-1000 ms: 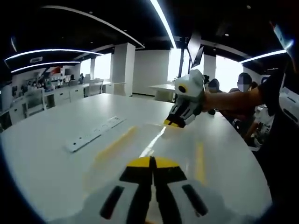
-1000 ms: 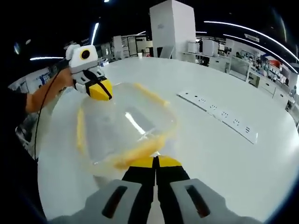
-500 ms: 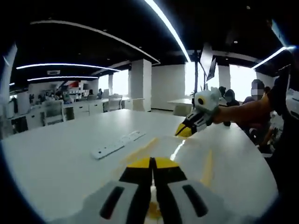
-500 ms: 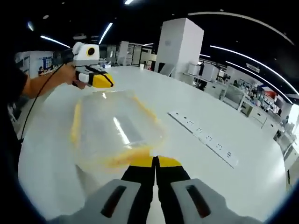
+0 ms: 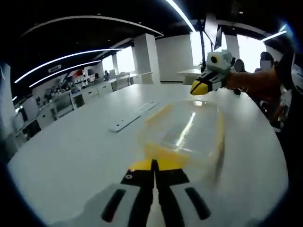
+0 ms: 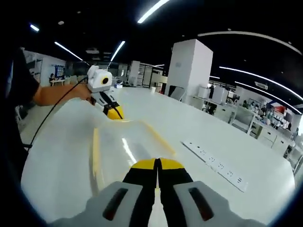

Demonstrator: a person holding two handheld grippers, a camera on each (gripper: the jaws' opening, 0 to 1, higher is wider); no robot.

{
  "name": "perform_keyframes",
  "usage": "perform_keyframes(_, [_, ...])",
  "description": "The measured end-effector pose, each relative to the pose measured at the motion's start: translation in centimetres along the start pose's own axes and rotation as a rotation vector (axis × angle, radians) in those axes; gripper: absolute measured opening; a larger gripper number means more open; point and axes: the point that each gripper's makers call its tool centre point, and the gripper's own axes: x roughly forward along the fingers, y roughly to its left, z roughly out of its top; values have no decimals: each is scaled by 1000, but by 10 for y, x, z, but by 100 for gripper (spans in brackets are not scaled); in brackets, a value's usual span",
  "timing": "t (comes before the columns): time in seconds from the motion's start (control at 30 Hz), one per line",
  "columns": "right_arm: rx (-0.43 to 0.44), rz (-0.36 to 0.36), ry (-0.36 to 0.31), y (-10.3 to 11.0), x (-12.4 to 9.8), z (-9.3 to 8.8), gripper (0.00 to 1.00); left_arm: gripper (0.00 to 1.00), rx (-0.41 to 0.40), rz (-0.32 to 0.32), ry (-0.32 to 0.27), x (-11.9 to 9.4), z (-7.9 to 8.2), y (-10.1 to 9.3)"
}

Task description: Snap each plastic latch of the storage box into its locked position after aligning the lid with the box until every specified latch is closed and the lid sits flush.

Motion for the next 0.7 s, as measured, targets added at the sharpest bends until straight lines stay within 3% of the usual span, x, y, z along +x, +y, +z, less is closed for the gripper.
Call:
perform_keyframes(0.23, [-1, 40, -3, 15, 14, -2, 1, 0, -21, 4, -1, 1, -2, 1])
perform_keyframes(0.5, [11, 51, -8, 14, 16, -10, 1, 0, -81, -3, -6, 7, -11, 0])
perform_keyframes(0.7, [76, 81, -87, 12, 13, -10, 1, 0, -107, -18, -30, 9, -10, 0])
